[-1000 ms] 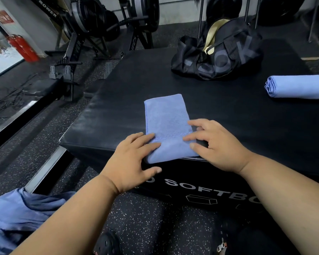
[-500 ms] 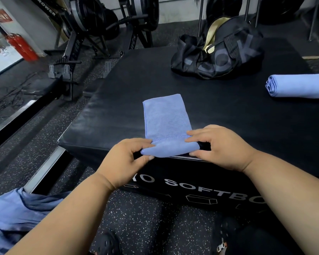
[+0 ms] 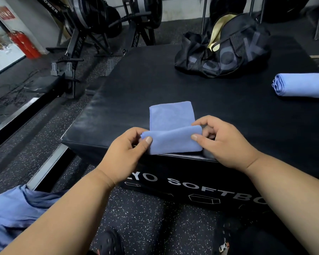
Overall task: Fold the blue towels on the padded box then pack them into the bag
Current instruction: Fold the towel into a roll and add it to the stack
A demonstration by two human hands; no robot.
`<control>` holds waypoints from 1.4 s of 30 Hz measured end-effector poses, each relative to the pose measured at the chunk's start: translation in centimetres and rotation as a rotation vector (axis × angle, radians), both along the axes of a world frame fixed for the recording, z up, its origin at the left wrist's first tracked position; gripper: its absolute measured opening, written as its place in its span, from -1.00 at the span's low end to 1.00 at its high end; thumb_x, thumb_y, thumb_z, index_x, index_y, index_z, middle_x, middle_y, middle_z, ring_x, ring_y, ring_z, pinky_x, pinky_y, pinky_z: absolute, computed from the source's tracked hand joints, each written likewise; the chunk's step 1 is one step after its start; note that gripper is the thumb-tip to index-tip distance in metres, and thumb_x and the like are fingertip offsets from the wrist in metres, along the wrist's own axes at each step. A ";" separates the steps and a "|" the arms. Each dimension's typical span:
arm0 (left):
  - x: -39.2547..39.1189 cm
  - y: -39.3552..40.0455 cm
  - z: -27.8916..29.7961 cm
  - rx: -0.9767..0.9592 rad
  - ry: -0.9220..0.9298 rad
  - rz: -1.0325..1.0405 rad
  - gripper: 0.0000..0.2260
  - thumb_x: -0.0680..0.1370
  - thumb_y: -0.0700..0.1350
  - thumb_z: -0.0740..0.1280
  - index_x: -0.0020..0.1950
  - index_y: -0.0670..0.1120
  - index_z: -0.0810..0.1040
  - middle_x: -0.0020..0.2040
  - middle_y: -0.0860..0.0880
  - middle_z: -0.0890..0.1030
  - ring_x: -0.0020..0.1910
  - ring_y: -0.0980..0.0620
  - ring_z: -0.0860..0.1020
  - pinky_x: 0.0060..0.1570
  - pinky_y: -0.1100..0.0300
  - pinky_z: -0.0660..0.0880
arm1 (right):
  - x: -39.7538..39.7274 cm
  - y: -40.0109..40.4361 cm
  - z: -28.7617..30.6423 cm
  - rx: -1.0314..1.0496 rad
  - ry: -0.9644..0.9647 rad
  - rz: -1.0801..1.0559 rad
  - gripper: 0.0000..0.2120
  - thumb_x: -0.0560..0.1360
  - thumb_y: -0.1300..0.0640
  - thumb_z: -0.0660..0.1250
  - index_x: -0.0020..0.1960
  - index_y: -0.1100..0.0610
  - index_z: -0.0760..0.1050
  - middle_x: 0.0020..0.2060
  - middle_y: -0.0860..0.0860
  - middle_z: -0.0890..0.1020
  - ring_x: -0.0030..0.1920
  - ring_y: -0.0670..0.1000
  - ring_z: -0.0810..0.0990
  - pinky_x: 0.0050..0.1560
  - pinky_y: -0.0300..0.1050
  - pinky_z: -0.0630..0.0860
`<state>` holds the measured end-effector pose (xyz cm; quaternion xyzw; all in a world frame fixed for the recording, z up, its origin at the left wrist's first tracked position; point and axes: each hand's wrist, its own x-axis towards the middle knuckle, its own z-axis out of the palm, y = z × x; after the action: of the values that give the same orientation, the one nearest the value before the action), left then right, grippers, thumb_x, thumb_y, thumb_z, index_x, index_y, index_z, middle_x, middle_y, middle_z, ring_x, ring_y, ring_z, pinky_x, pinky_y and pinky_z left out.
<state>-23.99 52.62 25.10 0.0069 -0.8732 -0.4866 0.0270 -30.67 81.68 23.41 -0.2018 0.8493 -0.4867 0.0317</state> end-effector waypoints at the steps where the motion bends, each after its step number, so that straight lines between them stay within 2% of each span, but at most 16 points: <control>1: -0.3 0.0 -0.1 0.012 -0.014 0.024 -0.93 0.66 0.06 0.37 0.12 0.17 0.63 -0.01 -0.02 0.70 0.02 -0.08 0.64 0.16 -0.07 0.57 | -0.1 -0.2 -0.1 -0.009 -0.029 -0.013 -0.80 0.58 0.04 0.46 0.17 -0.13 0.54 -0.31 -0.03 0.61 -0.29 -0.07 0.54 -0.05 -0.02 0.56; 5: -1.4 0.3 -1.0 0.062 -0.102 0.126 -0.93 0.65 0.08 0.40 0.13 0.20 0.61 -0.05 -0.07 0.70 -0.12 0.09 0.62 0.13 -0.02 0.57 | -0.5 -0.8 -0.6 0.003 -0.098 -0.055 -0.77 0.59 0.01 0.44 0.23 -0.13 0.53 -0.33 0.03 0.61 -0.36 -0.12 0.51 -0.10 -0.09 0.53; 7: -1.8 0.5 -1.4 0.079 -0.124 0.193 -0.89 0.63 0.12 0.42 0.14 0.19 0.61 -0.07 -0.02 0.72 -0.09 0.06 0.67 0.14 -0.02 0.59 | -0.7 -1.1 -0.7 0.012 -0.111 -0.097 -0.79 0.60 -0.01 0.43 0.21 -0.15 0.53 -0.38 0.01 0.60 -0.37 -0.12 0.51 -0.10 -0.07 0.55; 9: -2.2 0.7 -1.6 0.073 -0.130 0.258 -0.87 0.62 0.13 0.42 0.14 0.17 0.60 -0.08 0.07 0.73 -0.08 0.13 0.67 0.05 0.09 0.58 | -0.9 -1.4 -0.8 0.034 -0.105 -0.138 -0.80 0.59 -0.03 0.43 0.19 -0.16 0.53 -0.44 -0.07 0.57 -0.36 -0.11 0.52 -0.07 -0.03 0.58; 12: -2.1 1.4 -1.4 -0.032 -0.085 0.343 -0.89 0.61 0.12 0.43 0.09 0.16 0.59 -0.20 0.19 0.66 -0.22 0.24 0.59 -0.12 0.25 0.45 | -1.2 -1.7 -1.0 0.067 -0.086 -0.171 -0.81 0.57 -0.03 0.43 0.18 -0.16 0.54 -0.48 -0.10 0.52 -0.37 -0.10 0.51 -0.03 0.04 0.61; 13: -1.8 1.6 -1.2 -0.078 -0.028 0.366 -0.91 0.62 0.10 0.43 0.07 0.16 0.60 -0.19 0.20 0.65 -0.20 0.25 0.58 -0.13 0.27 0.45 | -1.3 -1.7 -1.0 0.075 -0.083 -0.167 -0.82 0.58 -0.02 0.42 0.16 -0.16 0.55 -0.49 -0.10 0.51 -0.37 -0.09 0.50 -0.03 0.06 0.61; 15: -1.3 1.9 -0.8 -0.209 0.145 0.329 -0.94 0.62 0.08 0.42 0.08 0.15 0.63 -0.06 0.23 0.65 -0.03 0.26 0.60 0.01 0.29 0.47 | -1.2 -1.7 -1.0 0.077 -0.079 -0.152 -0.86 0.58 0.00 0.41 0.12 -0.18 0.56 -0.46 -0.10 0.50 -0.36 -0.08 0.49 -0.04 0.07 0.61; 18: -1.3 1.7 -1.6 -0.429 0.289 0.056 -0.78 0.64 0.09 0.40 0.27 0.14 0.69 0.27 0.15 0.62 0.32 0.13 0.51 0.36 0.19 0.41 | -0.9 -1.6 -1.0 0.038 -0.017 -0.156 -0.85 0.58 0.07 0.42 0.06 -0.19 0.64 -0.32 -0.11 0.48 -0.24 -0.04 0.51 -0.02 0.01 0.58; 21: -1.2 1.7 -2.6 -0.488 0.138 -0.057 -0.65 0.70 0.13 0.28 0.47 0.16 0.56 0.50 0.16 0.48 0.50 0.09 0.34 0.53 0.20 0.24 | -0.6 -1.6 -0.9 0.037 0.065 -0.107 -0.78 0.59 0.12 0.42 0.09 -0.18 0.71 -0.10 -0.13 0.50 -0.10 -0.10 0.54 0.03 -0.17 0.52; 24: -1.2 1.6 -2.9 -0.554 0.025 -0.070 -0.57 0.73 0.20 0.11 0.59 0.18 0.40 0.61 0.21 0.31 0.61 0.09 0.15 0.53 0.31 0.04 | -0.7 -1.4 -1.0 0.077 0.050 -0.075 -0.78 0.63 0.08 0.38 0.11 -0.22 0.72 -0.05 -0.13 0.52 -0.02 -0.13 0.56 0.10 -0.21 0.50; 27: -1.5 1.1 -2.9 -0.705 0.023 -0.124 -0.43 0.71 0.31 -0.07 0.66 0.14 0.28 0.68 0.14 0.19 0.69 -0.01 0.03 0.63 0.19 -0.02 | -0.9 -1.2 -1.2 0.099 0.028 -0.077 -0.79 0.65 0.04 0.36 0.13 -0.23 0.71 -0.02 -0.14 0.51 0.00 -0.15 0.55 0.10 -0.25 0.48; 30: -1.2 0.7 -2.7 -0.755 0.004 -0.193 -0.30 0.64 0.40 -0.01 0.71 0.10 0.14 0.72 0.10 0.05 0.70 -0.05 -0.08 0.64 0.11 -0.07 | -1.0 -1.0 -1.3 0.133 0.060 -0.075 -0.79 0.64 0.01 0.36 0.16 -0.23 0.70 0.00 -0.18 0.50 0.04 -0.16 0.52 0.07 -0.28 0.43; 33: -1.0 0.1 -2.8 -0.827 0.103 -0.247 -0.29 0.61 0.32 0.17 0.71 0.08 0.16 0.71 0.04 0.09 0.68 -0.15 0.03 0.64 -0.03 0.10 | -0.8 -0.4 -1.0 0.234 0.224 -0.042 -0.74 0.57 -0.11 0.40 0.23 -0.17 0.69 0.11 -0.23 0.50 0.10 -0.14 0.44 0.22 -0.20 0.40; 35: -1.1 -0.3 -2.9 -0.820 0.158 -0.236 -0.31 0.58 0.23 0.31 0.67 0.06 0.26 0.68 0.01 0.20 0.57 -0.14 0.20 0.57 -0.03 0.23 | -0.7 -0.1 -0.8 0.349 0.262 0.061 -0.50 0.46 -0.31 0.40 0.34 -0.15 0.63 0.28 -0.22 0.50 0.20 -0.14 0.41 0.37 -0.10 0.36; 37: -1.1 -0.3 -3.0 -0.767 0.177 -0.199 -0.34 0.55 0.15 0.43 0.63 0.08 0.34 0.58 0.03 0.32 0.44 -0.10 0.29 0.50 0.02 0.30 | -0.7 0.2 -0.7 0.429 0.235 0.143 -0.32 0.39 -0.39 0.40 0.45 -0.17 0.53 0.35 -0.24 0.49 0.24 -0.14 0.41 0.43 -0.09 0.32; 42: -0.9 -0.2 -2.2 -0.629 0.221 -0.162 -0.56 0.57 0.09 0.43 0.46 0.17 0.50 0.31 0.21 0.52 0.29 0.01 0.45 0.36 0.09 0.39 | -0.9 0.7 -0.5 0.415 0.239 0.085 -0.39 0.40 -0.28 0.54 0.41 -0.18 0.55 0.19 -0.27 0.58 0.13 -0.15 0.51 0.31 -0.16 0.42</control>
<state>-24.93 52.42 22.88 -0.1237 -0.9700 -0.1918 0.0834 -31.55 82.35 22.91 -0.2827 0.9196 -0.2725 -0.0080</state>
